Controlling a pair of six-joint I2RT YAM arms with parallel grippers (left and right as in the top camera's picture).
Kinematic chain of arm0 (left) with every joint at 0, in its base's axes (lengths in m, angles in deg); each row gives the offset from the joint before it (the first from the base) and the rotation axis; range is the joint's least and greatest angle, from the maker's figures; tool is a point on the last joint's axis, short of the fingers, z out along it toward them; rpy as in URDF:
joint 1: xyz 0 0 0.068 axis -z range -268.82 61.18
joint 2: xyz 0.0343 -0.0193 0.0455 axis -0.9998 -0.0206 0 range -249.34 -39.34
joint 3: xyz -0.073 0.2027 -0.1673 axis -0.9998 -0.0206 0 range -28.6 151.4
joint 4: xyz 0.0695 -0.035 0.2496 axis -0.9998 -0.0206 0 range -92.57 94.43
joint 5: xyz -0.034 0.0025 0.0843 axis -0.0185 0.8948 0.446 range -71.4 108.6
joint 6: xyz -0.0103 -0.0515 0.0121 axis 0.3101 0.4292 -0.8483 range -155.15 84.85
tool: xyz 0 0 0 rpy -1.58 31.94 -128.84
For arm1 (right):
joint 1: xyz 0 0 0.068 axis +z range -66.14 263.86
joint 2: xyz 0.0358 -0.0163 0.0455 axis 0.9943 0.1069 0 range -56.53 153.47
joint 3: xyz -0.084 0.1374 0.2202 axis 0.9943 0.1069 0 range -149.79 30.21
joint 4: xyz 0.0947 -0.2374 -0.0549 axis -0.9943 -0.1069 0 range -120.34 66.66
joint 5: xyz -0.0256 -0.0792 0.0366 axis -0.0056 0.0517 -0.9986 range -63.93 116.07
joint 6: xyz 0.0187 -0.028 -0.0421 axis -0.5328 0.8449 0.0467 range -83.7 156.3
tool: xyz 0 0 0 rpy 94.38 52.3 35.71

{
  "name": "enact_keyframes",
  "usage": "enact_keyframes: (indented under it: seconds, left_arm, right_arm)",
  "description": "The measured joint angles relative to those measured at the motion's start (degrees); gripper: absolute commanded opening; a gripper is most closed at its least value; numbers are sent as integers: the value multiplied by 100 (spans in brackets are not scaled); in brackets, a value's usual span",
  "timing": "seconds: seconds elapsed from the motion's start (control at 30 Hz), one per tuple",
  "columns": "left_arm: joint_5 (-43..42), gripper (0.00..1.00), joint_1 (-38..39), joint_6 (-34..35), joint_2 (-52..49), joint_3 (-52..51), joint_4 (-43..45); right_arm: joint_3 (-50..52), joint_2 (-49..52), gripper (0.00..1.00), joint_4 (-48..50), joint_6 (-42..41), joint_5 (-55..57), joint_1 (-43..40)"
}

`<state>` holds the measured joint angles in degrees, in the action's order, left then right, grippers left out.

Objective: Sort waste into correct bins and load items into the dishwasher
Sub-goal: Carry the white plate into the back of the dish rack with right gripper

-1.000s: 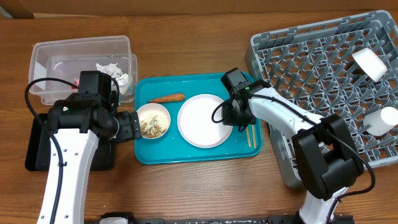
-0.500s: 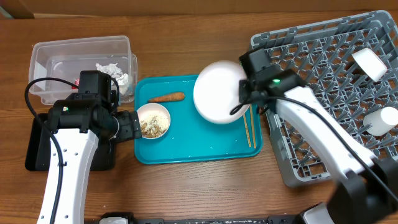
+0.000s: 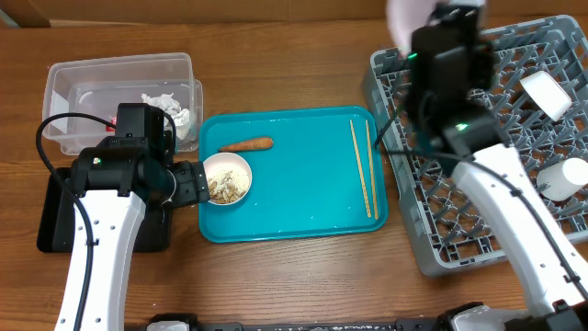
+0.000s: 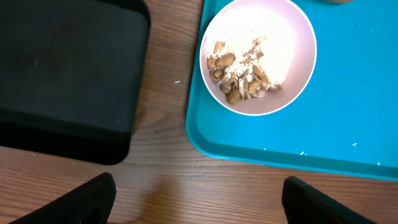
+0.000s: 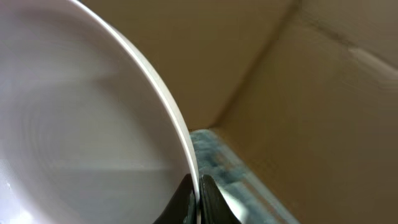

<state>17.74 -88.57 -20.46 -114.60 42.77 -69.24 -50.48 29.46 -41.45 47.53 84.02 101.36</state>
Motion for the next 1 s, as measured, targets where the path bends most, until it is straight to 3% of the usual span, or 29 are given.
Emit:
enact_keyframes:
  seconds: [0.2, 0.43, 1.0]
  left_arm:
    - [0, 89, 0, 0, 0, 0, 129]
    - [0, 90, 0, 22, 0, 0, 229]
    - [0, 91, 0, 39, 0, 0, 308]
  right_arm:
    - [0, 85, 4, 437, 1008, 339, -1091]
    - [0, 820, 4, 669, 1464, 398, -2039]
    - [0, 1928, 4, 702, 1296, 461, -2188]
